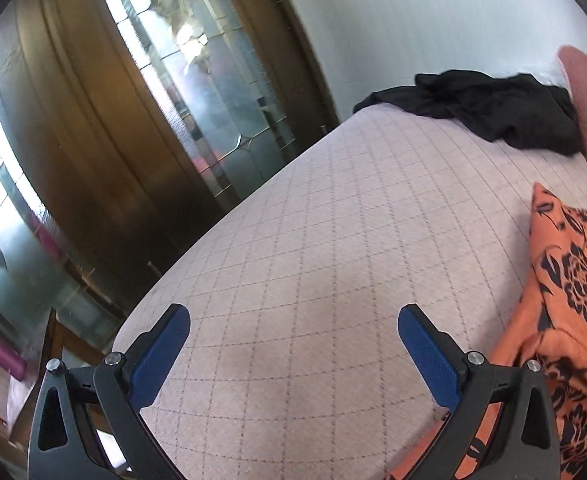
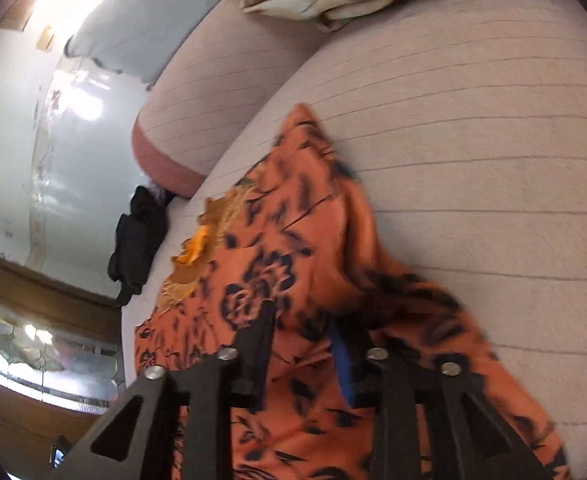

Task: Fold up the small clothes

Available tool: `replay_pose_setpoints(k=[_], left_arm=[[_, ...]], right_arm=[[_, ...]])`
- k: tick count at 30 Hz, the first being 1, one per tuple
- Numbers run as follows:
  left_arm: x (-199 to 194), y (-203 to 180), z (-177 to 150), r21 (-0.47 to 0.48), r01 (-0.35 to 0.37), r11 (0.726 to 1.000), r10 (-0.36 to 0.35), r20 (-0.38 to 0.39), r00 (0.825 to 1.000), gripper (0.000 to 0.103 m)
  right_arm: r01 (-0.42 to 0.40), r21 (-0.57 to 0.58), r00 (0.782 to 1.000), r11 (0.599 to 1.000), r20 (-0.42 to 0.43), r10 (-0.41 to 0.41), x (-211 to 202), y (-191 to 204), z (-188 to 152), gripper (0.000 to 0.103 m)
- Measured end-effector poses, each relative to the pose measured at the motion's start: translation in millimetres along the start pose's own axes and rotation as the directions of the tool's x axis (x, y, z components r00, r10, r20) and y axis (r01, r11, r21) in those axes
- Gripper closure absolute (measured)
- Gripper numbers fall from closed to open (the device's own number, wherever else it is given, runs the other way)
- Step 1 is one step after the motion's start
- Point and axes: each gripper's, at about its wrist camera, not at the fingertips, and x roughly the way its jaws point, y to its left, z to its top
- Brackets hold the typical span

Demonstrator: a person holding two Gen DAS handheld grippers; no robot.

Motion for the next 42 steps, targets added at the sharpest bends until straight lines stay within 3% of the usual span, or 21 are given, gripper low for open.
replay_pose_setpoints(k=[2,4,6,9,14,16,18,22,25,27,29,33,36,39,42], left_arm=[[-5,-7,-1,0.016,0.002,1.0,-0.002,0.014,1.0,0.0],[-9,-11,-1,0.028,0.004,1.0,-0.005,0.032,0.999,0.0],[-14,-19,-1,0.039,0.008,0.999,-0.01,0.053,0.999,0.0],[-23,-26,-1,0.052,0.04,0.998,-0.044,0.089,0.995,0.0],[-31,-52,-2,0.116,0.148,0.982,-0.16,0.108,0.981,0.0],[-26,-69,-5,0.162,0.193,0.968,-0.207,0.069,0.976,0.0],[-17,-89,-9,0.212,0.226,0.951,-0.232,0.004,0.973,0.0],[-13,-104,-13,0.26,0.218,0.941,-0.215,-0.037,0.976,0.0],[-15,-99,-10,0.245,0.246,0.938,-0.235,-0.071,0.969,0.0],[-12,-95,-7,0.223,0.266,0.938,-0.252,-0.09,0.964,0.0],[-14,-88,-1,0.19,0.26,0.947,-0.252,-0.066,0.965,0.0],[-25,-76,6,0.153,0.264,0.952,-0.268,0.007,0.963,0.0],[-15,-85,2,0.184,0.268,0.946,-0.264,-0.043,0.963,0.0],[-10,-98,-9,0.248,0.248,0.937,-0.236,-0.077,0.969,0.0],[-22,-97,-9,0.272,0.229,0.935,-0.229,-0.032,0.973,0.0]], right_arm=[[-0.014,0.012,0.999,1.0,0.032,0.013,-11,-4,-1,0.07],[0.026,-0.017,0.993,1.0,0.113,-0.024,-26,2,4,0.07],[0.096,-0.052,0.971,0.994,0.224,-0.082,-43,9,11,0.069],[0.103,-0.095,0.951,0.99,0.3,-0.07,-53,15,19,0.069],[0.031,-0.197,0.984,0.98,0.177,0.004,-20,36,28,0.069],[0.047,-0.195,0.997,0.98,0.069,-0.034,4,37,26,0.069],[0.102,-0.17,0.99,0.98,-0.077,-0.116,31,26,21,0.07],[0.096,-0.185,0.993,0.978,-0.052,-0.107,22,31,26,0.071],[0.081,-0.225,0.996,0.971,0.047,-0.072,10,38,33,0.07],[0.033,-0.201,0.998,0.979,0.054,-0.023,9,36,40,0.069],[0.01,-0.182,0.999,0.983,0.033,-0.004,16,33,47,0.069],[0.064,-0.166,0.996,0.984,-0.043,-0.072,50,21,53,0.07],[0.062,-0.182,0.998,0.981,-0.019,-0.067,39,31,51,0.069],[-0.015,-0.235,1.0,0.972,-0.018,0.011,25,49,39,0.069],[-0.085,-0.285,0.992,0.955,-0.112,0.054,32,66,17,0.069]])
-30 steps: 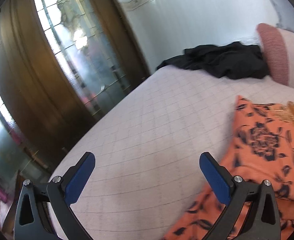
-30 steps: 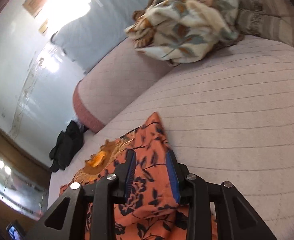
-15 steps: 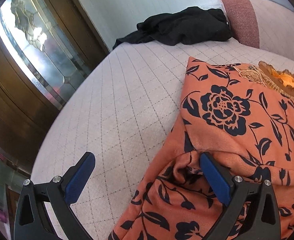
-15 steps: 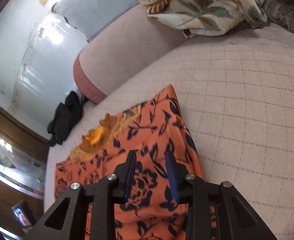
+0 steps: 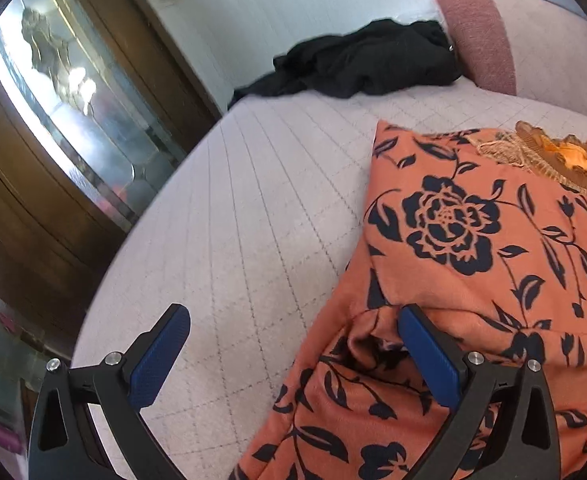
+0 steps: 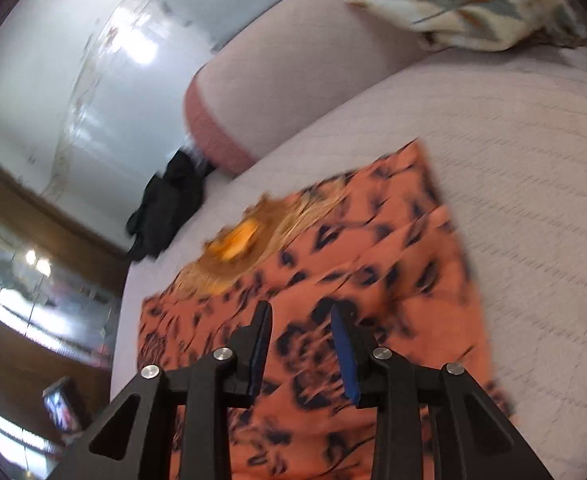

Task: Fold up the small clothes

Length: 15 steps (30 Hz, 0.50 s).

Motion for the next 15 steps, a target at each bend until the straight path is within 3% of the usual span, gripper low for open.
replay_pose_setpoints(k=[2,4,6,8,10,13,15], left_arm=[[-4,4,1,-0.015,0.007,1.0,-0.007,0.012,1.0,0.0],[-10,10,3,-0.042,0.007,0.999,-0.005,0.037,0.999,0.0],[-18,18,7,-0.074,0.015,0.997,-0.009,0.079,0.997,0.0],[-19,20,9,-0.083,0.035,0.996,-0.027,0.09,0.996,0.0],[-8,14,9,-0.06,0.044,0.997,-0.041,0.051,0.998,0.0],[12,-2,4,0.013,0.031,0.999,-0.031,-0.036,0.999,0.0],[9,-5,3,0.025,0.02,0.999,-0.02,-0.02,1.0,0.0]], right_arm=[[-0.005,-0.042,0.997,0.999,-0.078,0.002,17,12,-12,0.069],[0.043,-0.088,0.973,0.995,-0.224,-0.062,44,18,-27,0.068],[0.073,-0.157,0.975,0.985,-0.198,-0.104,44,29,-31,0.068],[0.039,-0.147,0.977,0.988,-0.2,-0.068,40,35,-25,0.068],[-0.009,-0.12,0.989,0.993,-0.147,-0.009,34,36,-19,0.068],[0.052,-0.116,0.993,0.992,-0.103,-0.064,44,27,-14,0.068],[0.075,-0.085,0.988,0.994,-0.129,-0.086,55,16,-15,0.07]])
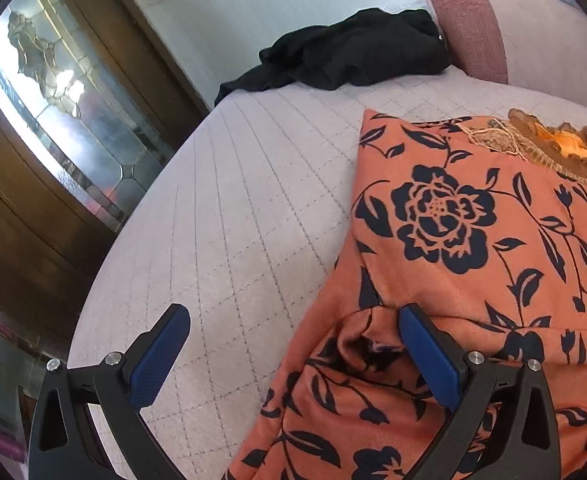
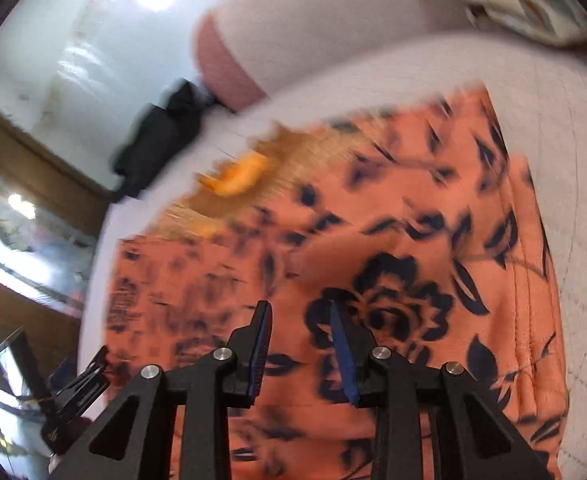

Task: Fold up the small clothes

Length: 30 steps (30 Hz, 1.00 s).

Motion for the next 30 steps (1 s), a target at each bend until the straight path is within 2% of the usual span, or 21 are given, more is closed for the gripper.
replay_pose_setpoints(k=[2,5,8,9,10,11,13,15,17,20,22,24,26,30], left_arm=[[-10,5,1,-0.024,0.014,1.0,-0.013,0.033,0.999,0.0],[-17,13,1,-0.057,0.032,0.998,-0.029,0.057,0.998,0.0],[-2,0,-5,0.035,0.022,0.999,-0.021,-0.014,1.0,0.0],[4,-7,-9,0.068,0.028,0.997,-0.025,-0.045,0.999,0.0],[3,-8,-10,0.061,0.027,0.998,-0.024,-0.045,0.999,0.0],[0,-7,-9,0.047,0.032,0.998,-0.03,-0.04,0.999,0.0],[-7,-1,-6,0.019,0.066,0.998,-0.065,-0.016,0.998,0.0],[-12,8,-3,-0.029,0.052,0.998,-0.052,0.017,0.998,0.0],[-11,18,0,-0.065,0.041,0.997,-0.039,0.028,0.999,0.0],[3,23,1,-0.079,0.043,0.996,-0.045,-0.026,0.999,0.0],[11,22,-1,-0.079,0.06,0.995,-0.064,-0.053,0.997,0.0],[6,26,1,-0.085,0.059,0.995,-0.062,-0.035,0.997,0.0],[-3,31,0,-0.093,0.065,0.994,-0.066,-0.012,0.998,0.0],[-17,61,-10,-0.118,0.093,0.989,-0.092,0.01,0.996,0.0]], right_arm=[[-0.021,0.016,1.0,1.0,0.015,0.021,-9,2,1,0.068],[-0.074,-0.037,0.996,0.997,0.052,0.076,-27,13,-1,0.069],[-0.11,-0.059,0.993,0.992,-0.042,0.108,-18,25,-12,0.069],[-0.107,-0.065,0.989,0.992,-0.114,0.099,-7,27,-18,0.068],[-0.082,-0.081,0.986,0.993,-0.154,0.068,2,29,-24,0.068],[-0.061,-0.112,0.993,0.992,-0.111,0.049,-1,33,-28,0.069],[-0.055,-0.129,0.993,0.99,-0.113,0.041,-7,41,-26,0.069],[-0.126,-0.125,0.989,0.984,-0.093,0.114,-15,46,-25,0.069],[-0.154,-0.139,0.986,0.978,-0.078,0.144,-15,50,-25,0.069],[-0.148,-0.152,0.976,0.977,-0.18,0.12,11,59,-35,0.068],[-0.126,-0.195,0.983,0.973,-0.154,0.096,9,66,-36,0.068],[-0.133,-0.2,0.982,0.971,-0.156,0.103,0,69,-30,0.068],[-0.146,-0.197,0.985,0.969,-0.121,0.124,-13,69,-27,0.068],[-0.1,-0.204,0.995,0.974,-0.04,0.094,-48,61,-29,0.068]])
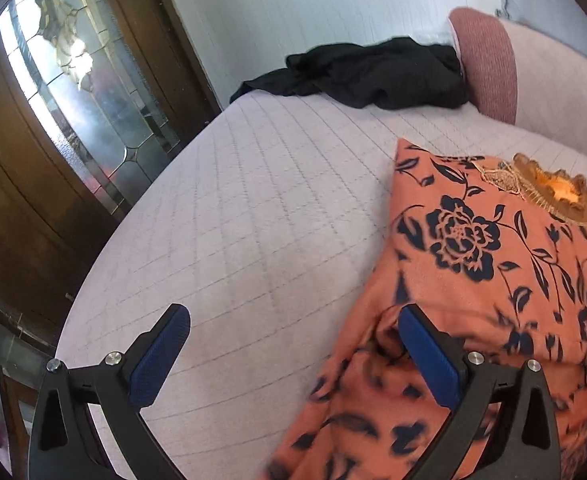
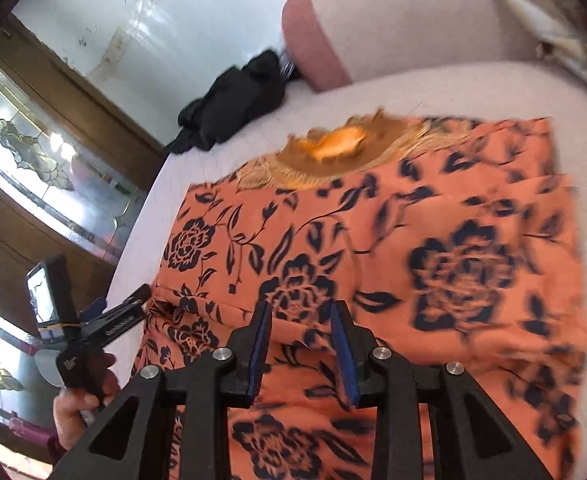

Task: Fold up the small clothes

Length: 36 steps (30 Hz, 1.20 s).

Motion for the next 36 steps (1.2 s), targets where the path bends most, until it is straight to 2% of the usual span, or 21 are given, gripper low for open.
replay_pose_setpoints(k=[1,3,6,9,12,14,17,20,21,23,25,27,30,32,34,36], left_arm=[[-8,11,-7,0.002,-0.006,1.0,0.006,0.016,1.0,0.0],[-21,30,-23,0.006,-0.011,1.0,0.01,0.034,0.999,0.0],[-41,58,-49,0.022,0.014,1.0,-0.015,0.028,0.999,0.0],[-63,77,-84,0.063,0.083,0.995,-0.083,0.005,0.997,0.0],[-76,99,-119,0.104,0.088,0.991,-0.086,-0.025,0.996,0.0],[-81,112,-137,0.088,0.106,0.99,-0.101,-0.061,0.993,0.0],[-83,128,-155,0.001,0.192,0.981,-0.19,-0.12,0.974,0.0],[-86,130,-162,-0.049,0.231,0.972,-0.235,-0.142,0.962,0.0],[-88,128,-164,-0.052,0.239,0.97,-0.244,-0.143,0.959,0.003],[-90,122,-167,-0.048,0.282,0.958,-0.286,-0.156,0.945,0.015],[-88,116,-167,-0.049,0.323,0.945,-0.326,-0.181,0.928,0.042],[-84,109,-169,-0.054,0.358,0.932,-0.361,-0.207,0.909,0.054],[-81,105,-171,-0.046,0.369,0.928,-0.37,-0.22,0.903,0.054],[-79,104,-171,-0.033,0.366,0.93,-0.364,-0.227,0.903,0.045],[-76,107,-167,-0.04,0.362,0.931,-0.361,-0.228,0.904,0.029],[-74,109,-165,-0.036,0.361,0.932,-0.359,-0.234,0.904,0.026]], right_arm=[[0.004,0.011,1.0,1.0,0.015,-0.004,-12,-3,-5,0.064],[0.0,0.054,0.998,0.999,0.057,-0.004,-35,-10,-16,0.031],[-0.028,0.079,0.991,0.997,0.129,0.018,-73,-16,-45,0.031],[0.017,0.081,0.99,0.997,0.136,-0.028,-106,-25,-85,0.031],[0.05,0.102,0.989,0.994,0.131,-0.063,-138,-39,-123,0.031],[0.076,0.123,0.988,0.989,0.127,-0.092,-158,-48,-145,0.031],[0.1,0.161,0.986,0.982,0.114,-0.119,-179,-61,-169,0.031],[0.132,0.196,0.983,0.972,0.102,-0.154,-193,-68,-187,0.031],[0.138,0.203,0.983,0.969,0.093,-0.16,-196,-69,-191,0.031],[0.161,0.205,0.98,0.965,0.079,-0.18,-200,-69,-197,0.031],[0.195,0.21,0.975,0.958,0.061,-0.212,-202,-70,-201,0.031],[0.205,0.23,0.974,0.951,0.049,-0.222,-204,-73,-205,0.031],[0.186,0.276,0.978,0.943,0.037,-0.203,-205,-79,-211,0.031],[0.204,0.285,0.976,0.936,0.019,-0.218,-203,-81,-214,0.031],[0.223,0.291,0.972,0.93,0.004,-0.234,-200,-84,-216,0.031],[0.228,0.31,0.971,0.923,-0.006,-0.238,-194,-91,-219,0.031]])
